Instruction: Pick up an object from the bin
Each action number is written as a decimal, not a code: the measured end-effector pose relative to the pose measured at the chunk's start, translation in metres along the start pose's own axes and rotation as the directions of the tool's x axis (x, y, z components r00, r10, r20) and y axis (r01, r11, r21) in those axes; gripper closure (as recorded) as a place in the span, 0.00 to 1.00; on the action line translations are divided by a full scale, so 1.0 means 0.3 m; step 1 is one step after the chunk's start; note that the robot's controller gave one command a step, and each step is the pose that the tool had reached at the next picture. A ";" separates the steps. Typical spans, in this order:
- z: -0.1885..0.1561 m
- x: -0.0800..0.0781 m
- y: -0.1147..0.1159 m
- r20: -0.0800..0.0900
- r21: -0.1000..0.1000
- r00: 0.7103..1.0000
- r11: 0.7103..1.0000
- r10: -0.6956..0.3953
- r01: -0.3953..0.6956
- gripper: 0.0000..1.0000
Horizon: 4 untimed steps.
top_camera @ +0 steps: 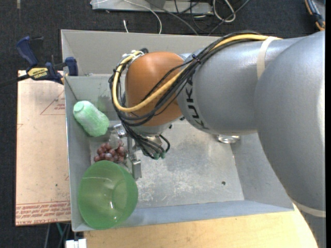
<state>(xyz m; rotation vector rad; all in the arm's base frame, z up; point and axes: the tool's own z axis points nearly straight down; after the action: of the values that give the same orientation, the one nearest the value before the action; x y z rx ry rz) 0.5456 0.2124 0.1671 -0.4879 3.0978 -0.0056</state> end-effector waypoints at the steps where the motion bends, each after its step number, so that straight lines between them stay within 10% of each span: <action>1: -0.434 -0.035 -0.042 0.006 0.001 0.966 0.966 -0.260 0.260 0.00; 2: -0.450 0.005 -0.006 0.003 -0.005 0.998 0.998 -0.067 0.067 0.00; 4: -0.242 0.039 0.073 0.009 -0.004 0.991 0.991 -0.137 0.137 0.00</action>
Offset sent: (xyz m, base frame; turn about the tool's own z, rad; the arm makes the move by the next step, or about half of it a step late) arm -0.0018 -0.0030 0.1349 -0.0665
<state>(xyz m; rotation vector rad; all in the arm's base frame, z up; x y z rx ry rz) 0.5272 0.2299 0.2394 -0.6975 3.0492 0.0025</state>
